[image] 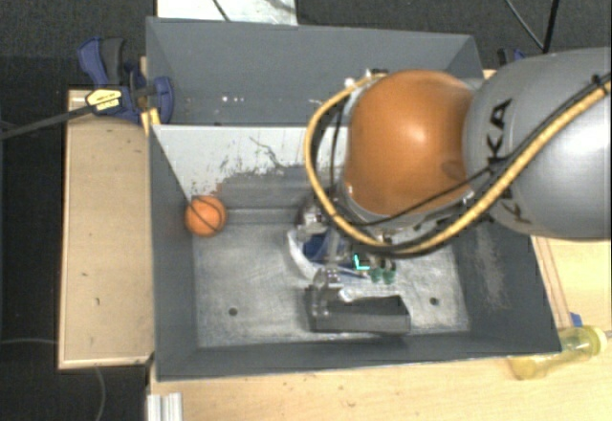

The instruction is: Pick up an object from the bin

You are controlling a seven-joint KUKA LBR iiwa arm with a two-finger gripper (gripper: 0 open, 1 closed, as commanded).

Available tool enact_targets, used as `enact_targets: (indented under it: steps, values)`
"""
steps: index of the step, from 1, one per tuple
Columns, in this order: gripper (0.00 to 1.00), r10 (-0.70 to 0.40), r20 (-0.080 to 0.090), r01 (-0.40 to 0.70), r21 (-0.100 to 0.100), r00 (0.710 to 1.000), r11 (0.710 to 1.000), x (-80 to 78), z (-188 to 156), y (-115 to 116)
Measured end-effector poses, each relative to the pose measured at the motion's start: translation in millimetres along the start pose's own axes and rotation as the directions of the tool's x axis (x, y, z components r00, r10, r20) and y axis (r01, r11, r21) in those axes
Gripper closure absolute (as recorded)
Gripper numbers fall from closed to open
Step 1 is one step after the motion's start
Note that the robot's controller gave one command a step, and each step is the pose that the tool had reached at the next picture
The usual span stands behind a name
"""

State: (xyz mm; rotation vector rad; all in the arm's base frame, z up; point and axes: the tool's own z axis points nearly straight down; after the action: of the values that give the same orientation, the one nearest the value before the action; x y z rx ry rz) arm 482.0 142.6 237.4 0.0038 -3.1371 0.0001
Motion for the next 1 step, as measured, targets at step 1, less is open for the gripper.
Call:
enact_targets:
  steps: [1]
  values:
    - [0.0,0.006,0.007,-0.006,-0.001,1.0,1.0,-1.7,-3.1,-0.8]
